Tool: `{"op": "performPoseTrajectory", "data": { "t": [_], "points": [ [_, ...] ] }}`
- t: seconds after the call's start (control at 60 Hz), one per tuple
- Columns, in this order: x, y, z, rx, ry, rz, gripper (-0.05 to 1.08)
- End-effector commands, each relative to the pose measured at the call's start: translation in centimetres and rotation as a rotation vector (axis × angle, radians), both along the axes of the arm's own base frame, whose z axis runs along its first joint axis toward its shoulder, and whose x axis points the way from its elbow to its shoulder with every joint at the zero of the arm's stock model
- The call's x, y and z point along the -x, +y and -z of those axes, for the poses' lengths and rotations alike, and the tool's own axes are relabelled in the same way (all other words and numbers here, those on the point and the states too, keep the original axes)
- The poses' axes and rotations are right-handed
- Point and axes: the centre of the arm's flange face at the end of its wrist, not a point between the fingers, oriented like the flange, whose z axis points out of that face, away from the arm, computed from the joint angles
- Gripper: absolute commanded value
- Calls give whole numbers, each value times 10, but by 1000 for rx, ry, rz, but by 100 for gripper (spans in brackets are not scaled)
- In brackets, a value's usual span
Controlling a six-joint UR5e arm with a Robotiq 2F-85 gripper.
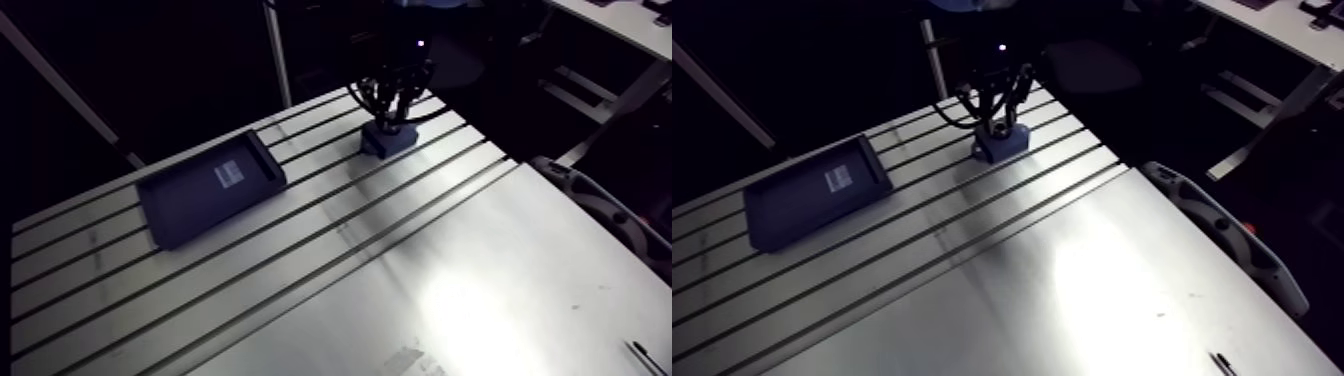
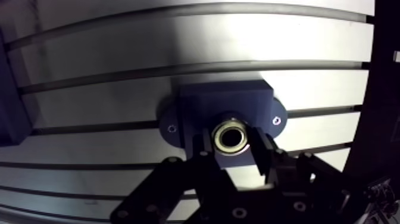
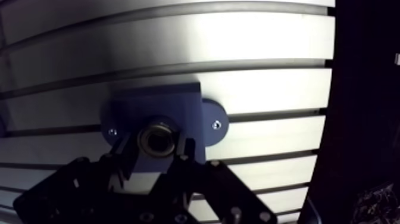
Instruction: Pick up the bearing and press it into the housing until flush.
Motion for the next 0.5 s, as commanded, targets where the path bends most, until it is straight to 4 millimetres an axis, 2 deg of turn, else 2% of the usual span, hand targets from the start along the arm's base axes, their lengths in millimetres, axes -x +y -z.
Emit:
{"op": "performPoseTrajectory", "data": {
  "t": [0.017, 0.5],
  "points": [
    [0, 0, 0, -1, 1, 0, 67],
    [-1, 0, -1, -2, 0, 0, 67]
  ]
}}
